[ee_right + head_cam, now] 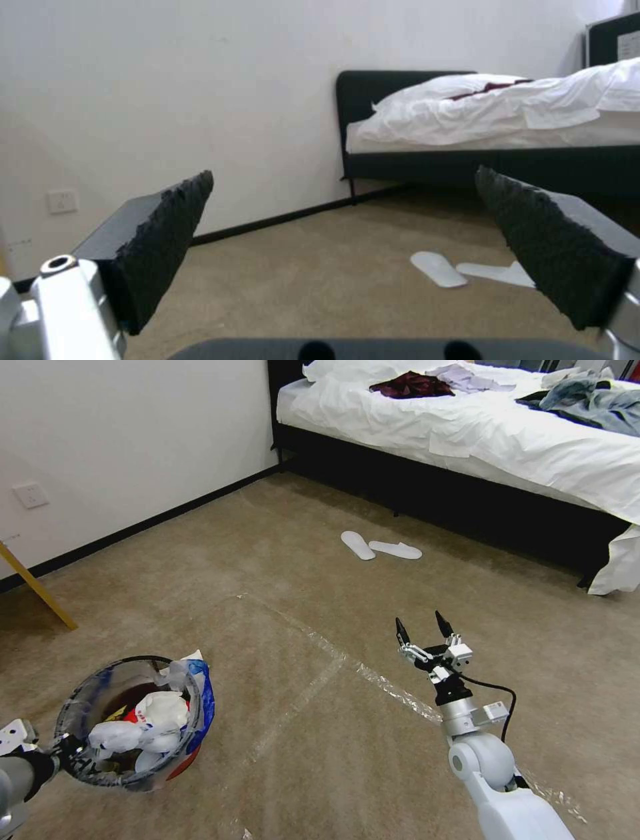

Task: Pick up the trash bin and place the garbage on the floor into it.

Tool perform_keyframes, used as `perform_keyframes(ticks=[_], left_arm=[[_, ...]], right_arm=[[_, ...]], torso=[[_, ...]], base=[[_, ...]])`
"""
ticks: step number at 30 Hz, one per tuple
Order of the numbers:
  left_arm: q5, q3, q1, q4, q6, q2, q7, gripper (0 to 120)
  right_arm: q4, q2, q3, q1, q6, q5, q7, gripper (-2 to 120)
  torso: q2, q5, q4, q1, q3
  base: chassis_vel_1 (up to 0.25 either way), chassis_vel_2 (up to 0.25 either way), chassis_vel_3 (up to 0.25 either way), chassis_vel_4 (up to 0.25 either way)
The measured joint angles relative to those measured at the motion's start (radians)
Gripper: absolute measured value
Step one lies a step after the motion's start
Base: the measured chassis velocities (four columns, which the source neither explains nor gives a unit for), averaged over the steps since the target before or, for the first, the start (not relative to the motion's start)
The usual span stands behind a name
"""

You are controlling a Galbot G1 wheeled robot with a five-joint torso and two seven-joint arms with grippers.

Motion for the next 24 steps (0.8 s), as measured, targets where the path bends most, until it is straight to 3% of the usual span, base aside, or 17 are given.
perform_keyframes(ticks=[24], left_arm=[[-0.015, -0.010, -0.009, -0.006, -0.008, 0.009, -0.001, 0]], right_arm=[[-0.029, 0.001, 0.000, 0.005, 0.031, -0.009, -0.017, 100]], torso=[[0.000, 0.0001, -0.0001, 0.000, 0.000]], base=[[-0.012, 0.015, 0.013, -0.015]])
